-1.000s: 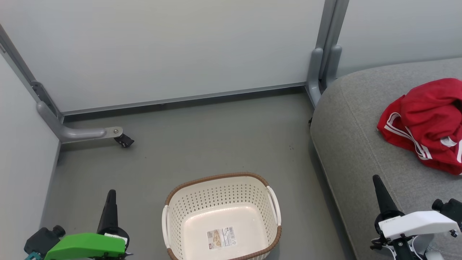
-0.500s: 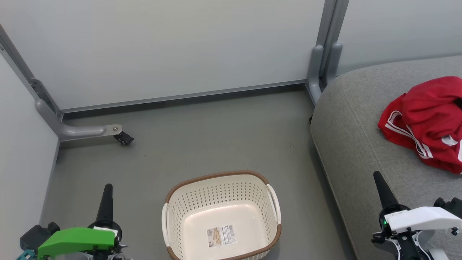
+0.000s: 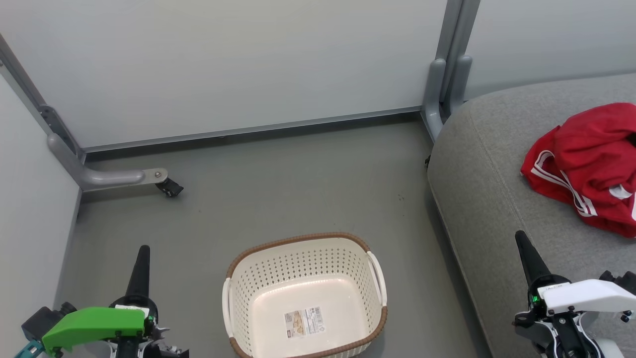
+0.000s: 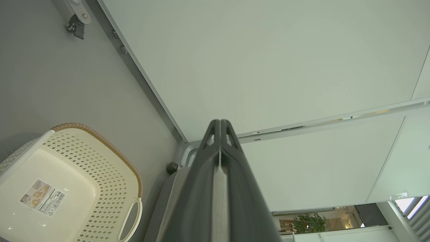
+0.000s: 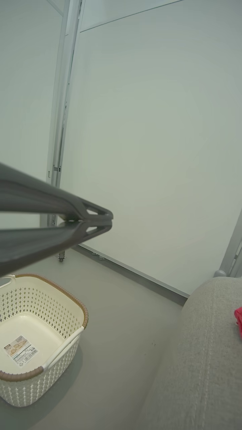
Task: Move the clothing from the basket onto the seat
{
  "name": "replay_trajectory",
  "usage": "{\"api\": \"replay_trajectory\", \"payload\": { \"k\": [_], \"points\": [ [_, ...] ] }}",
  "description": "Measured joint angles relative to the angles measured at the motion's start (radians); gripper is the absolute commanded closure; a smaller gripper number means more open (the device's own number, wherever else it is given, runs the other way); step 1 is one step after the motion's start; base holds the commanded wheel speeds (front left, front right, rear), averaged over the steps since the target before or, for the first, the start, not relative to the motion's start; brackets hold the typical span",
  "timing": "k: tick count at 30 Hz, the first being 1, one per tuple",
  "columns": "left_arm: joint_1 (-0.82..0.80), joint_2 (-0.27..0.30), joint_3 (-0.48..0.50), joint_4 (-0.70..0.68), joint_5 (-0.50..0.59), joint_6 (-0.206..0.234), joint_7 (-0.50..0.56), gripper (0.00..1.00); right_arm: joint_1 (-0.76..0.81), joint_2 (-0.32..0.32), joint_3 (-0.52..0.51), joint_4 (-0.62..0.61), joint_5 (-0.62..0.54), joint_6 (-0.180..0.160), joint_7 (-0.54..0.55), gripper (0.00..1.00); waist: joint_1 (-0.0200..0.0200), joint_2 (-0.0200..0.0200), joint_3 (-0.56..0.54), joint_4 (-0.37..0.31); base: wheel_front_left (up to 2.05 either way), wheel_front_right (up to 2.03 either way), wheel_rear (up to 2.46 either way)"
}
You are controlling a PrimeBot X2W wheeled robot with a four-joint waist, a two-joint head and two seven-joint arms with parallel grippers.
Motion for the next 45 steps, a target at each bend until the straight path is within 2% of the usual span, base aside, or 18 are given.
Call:
{"api": "replay_trajectory", "payload": {
  "k": [30, 45],
  "points": [
    [-0.060, -0.001, 0.053, 0.035, -0.224, -0.030, 0.066, 1.00, -0.039, 0.010, -0.035, 0.022, 0.227, 0.000, 0.063, 1.00, 0.0000, 0.0000, 0.020, 0.000, 0.00, 0.00, 0.00],
    [-0.065, -0.005, 0.060, 0.037, -0.234, -0.031, 0.074, 1.00, -0.041, 0.013, -0.040, 0.024, 0.237, 0.000, 0.070, 1.00, 0.0000, 0.0000, 0.020, 0.000, 0.00, 0.00, 0.00]
  ]
}}
